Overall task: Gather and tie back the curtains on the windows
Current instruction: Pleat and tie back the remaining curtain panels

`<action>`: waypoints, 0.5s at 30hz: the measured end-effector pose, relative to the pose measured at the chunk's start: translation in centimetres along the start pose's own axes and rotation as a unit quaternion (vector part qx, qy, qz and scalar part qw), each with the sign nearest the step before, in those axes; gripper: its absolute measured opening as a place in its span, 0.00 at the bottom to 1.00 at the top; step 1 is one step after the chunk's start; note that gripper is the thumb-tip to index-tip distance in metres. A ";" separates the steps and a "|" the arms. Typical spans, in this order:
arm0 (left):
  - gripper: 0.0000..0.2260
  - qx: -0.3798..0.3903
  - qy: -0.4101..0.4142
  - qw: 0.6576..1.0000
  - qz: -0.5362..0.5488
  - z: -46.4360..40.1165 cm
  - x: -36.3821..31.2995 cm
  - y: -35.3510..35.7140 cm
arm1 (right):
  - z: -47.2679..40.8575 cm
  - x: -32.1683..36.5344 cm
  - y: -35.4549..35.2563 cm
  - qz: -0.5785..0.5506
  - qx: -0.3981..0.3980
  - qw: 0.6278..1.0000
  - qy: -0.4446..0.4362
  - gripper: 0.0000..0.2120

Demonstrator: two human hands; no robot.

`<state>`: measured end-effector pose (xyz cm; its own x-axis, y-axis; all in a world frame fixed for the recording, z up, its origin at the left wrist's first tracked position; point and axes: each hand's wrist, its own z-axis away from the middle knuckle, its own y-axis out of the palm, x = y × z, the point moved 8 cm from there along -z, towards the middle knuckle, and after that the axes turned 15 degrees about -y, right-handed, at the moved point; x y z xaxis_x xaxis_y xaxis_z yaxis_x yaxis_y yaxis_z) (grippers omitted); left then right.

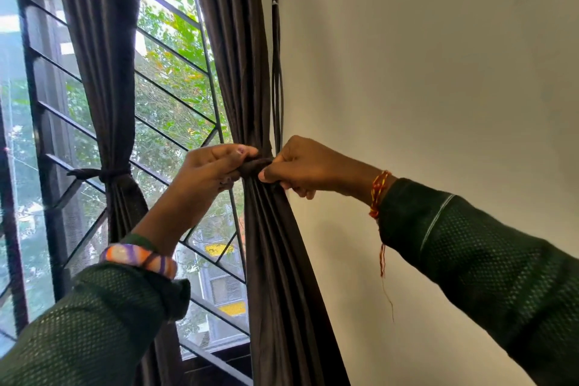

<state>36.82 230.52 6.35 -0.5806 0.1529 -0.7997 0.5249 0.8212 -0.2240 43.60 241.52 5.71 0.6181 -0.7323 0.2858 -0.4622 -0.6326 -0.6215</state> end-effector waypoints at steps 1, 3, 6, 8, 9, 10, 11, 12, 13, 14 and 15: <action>0.11 -0.027 0.014 0.999 0.023 0.2 -0.1 -0.7 | 0.0 0.0 -0.1 -0.002 0.012 1.000 0.002 0.19; 0.09 -0.070 0.032 0.997 0.018 0.5 -0.2 -1.8 | 0.1 -0.2 -0.1 -0.021 0.025 0.999 0.007 0.19; 0.07 -0.102 0.029 0.994 -0.016 0.5 0.3 -2.5 | 0.0 -0.6 0.3 -0.015 0.030 0.999 0.010 0.18; 0.07 -0.111 0.014 0.990 -0.089 0.4 0.4 -2.0 | 0.0 -1.4 0.4 0.011 0.038 0.999 0.026 0.18; 0.07 -0.112 0.006 0.984 -0.140 0.2 0.4 -1.8 | 0.1 -2.0 0.3 0.034 0.047 0.998 0.038 0.17; 0.06 -0.118 0.002 0.972 -0.201 0.1 0.3 -1.6 | 0.1 -2.7 0.3 0.059 0.059 0.995 0.051 0.17; 0.05 -0.132 0.007 0.954 -0.267 -0.1 -0.4 -2.0 | -0.2 -3.0 0.1 0.092 0.073 0.992 0.056 0.18; 0.04 -0.143 0.014 0.932 -0.332 -0.4 -1.1 -2.3 | -0.6 -3.3 -0.3 0.124 0.077 0.988 0.058 0.20; 0.04 -0.150 0.023 0.912 -0.381 -0.7 -2.0 -2.4 | -1.0 -3.3 -0.9 0.152 0.061 0.985 0.054 0.21; 0.07 -0.156 0.035 0.898 -0.409 -0.9 -3.1 -2.5 | -1.7 -2.9 -1.7 0.176 0.031 0.983 0.041 0.21; 0.11 -0.157 0.050 0.890 -0.425 -1.2 -4.6 -2.6 | -2.5 -2.0 -2.8 0.193 -0.007 0.981 0.022 0.21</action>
<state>37.34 228.31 11.24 -0.7465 -0.5606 -0.3585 -0.3200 0.7748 -0.5452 42.03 244.12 8.73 0.3667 -0.9283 0.0623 -0.6651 -0.3084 -0.6801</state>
